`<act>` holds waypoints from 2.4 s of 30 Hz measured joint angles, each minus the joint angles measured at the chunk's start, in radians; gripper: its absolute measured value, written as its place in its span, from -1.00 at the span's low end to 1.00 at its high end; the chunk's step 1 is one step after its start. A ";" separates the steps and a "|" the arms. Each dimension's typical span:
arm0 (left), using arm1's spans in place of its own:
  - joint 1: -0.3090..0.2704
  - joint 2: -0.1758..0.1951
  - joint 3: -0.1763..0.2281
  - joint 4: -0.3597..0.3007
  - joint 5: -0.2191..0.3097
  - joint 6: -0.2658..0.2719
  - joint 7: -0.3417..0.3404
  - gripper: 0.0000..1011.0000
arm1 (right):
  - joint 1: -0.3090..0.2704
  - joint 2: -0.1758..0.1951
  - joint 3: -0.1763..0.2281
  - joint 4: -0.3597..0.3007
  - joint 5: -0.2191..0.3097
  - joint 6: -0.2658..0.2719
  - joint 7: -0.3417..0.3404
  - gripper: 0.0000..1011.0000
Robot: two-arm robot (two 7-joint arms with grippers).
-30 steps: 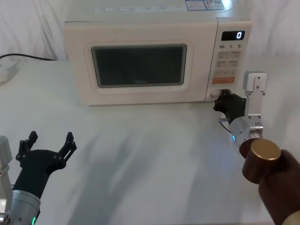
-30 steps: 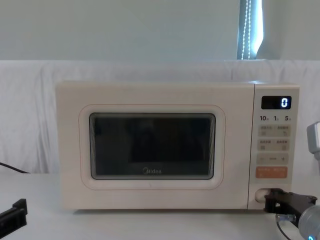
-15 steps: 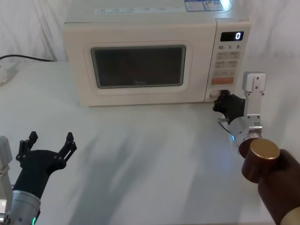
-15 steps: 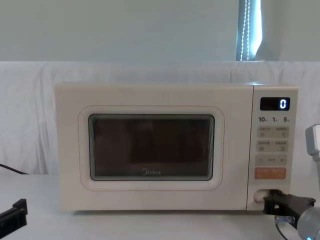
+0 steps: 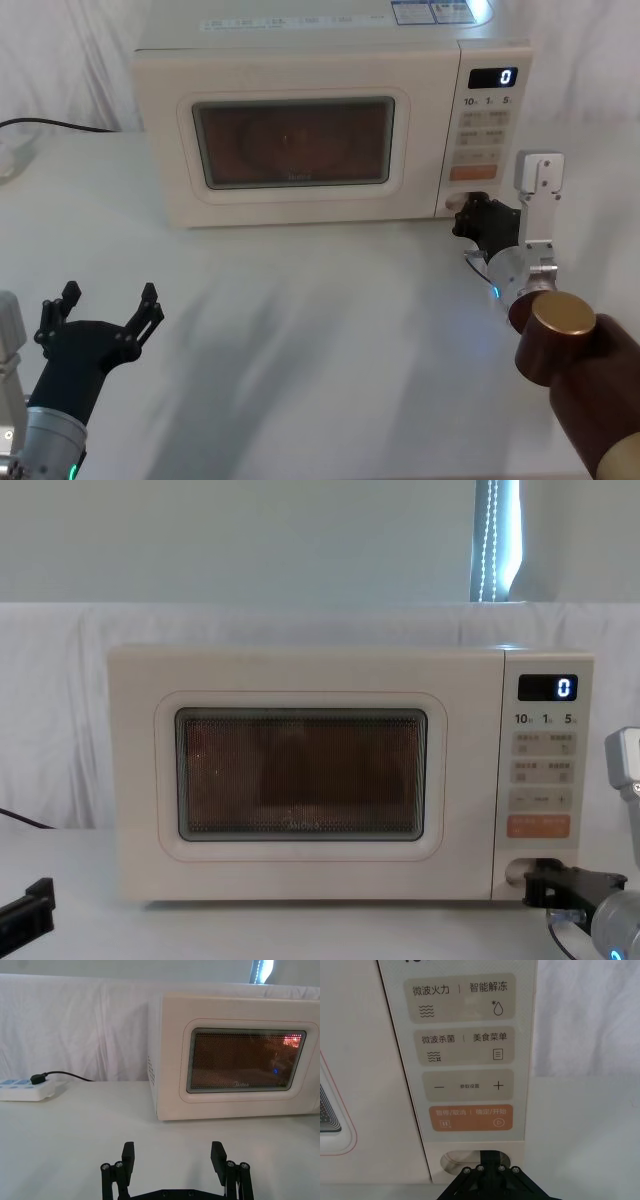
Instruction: Press the button to open the microwave door with one hand; close the microwave door with the other hand.
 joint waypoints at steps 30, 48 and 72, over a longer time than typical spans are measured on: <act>0.000 0.000 0.000 0.000 0.000 0.000 0.000 0.98 | -0.088 0.005 -0.012 -0.177 -0.006 0.109 0.005 -1.00; 0.000 0.000 0.000 0.000 0.000 0.000 0.000 0.98 | -0.333 0.012 -0.042 -0.538 -0.013 0.201 0.005 -1.00; 0.000 0.000 0.000 0.000 0.000 0.000 0.000 0.98 | -0.434 0.009 -0.018 -0.606 -0.026 0.068 -0.037 -1.00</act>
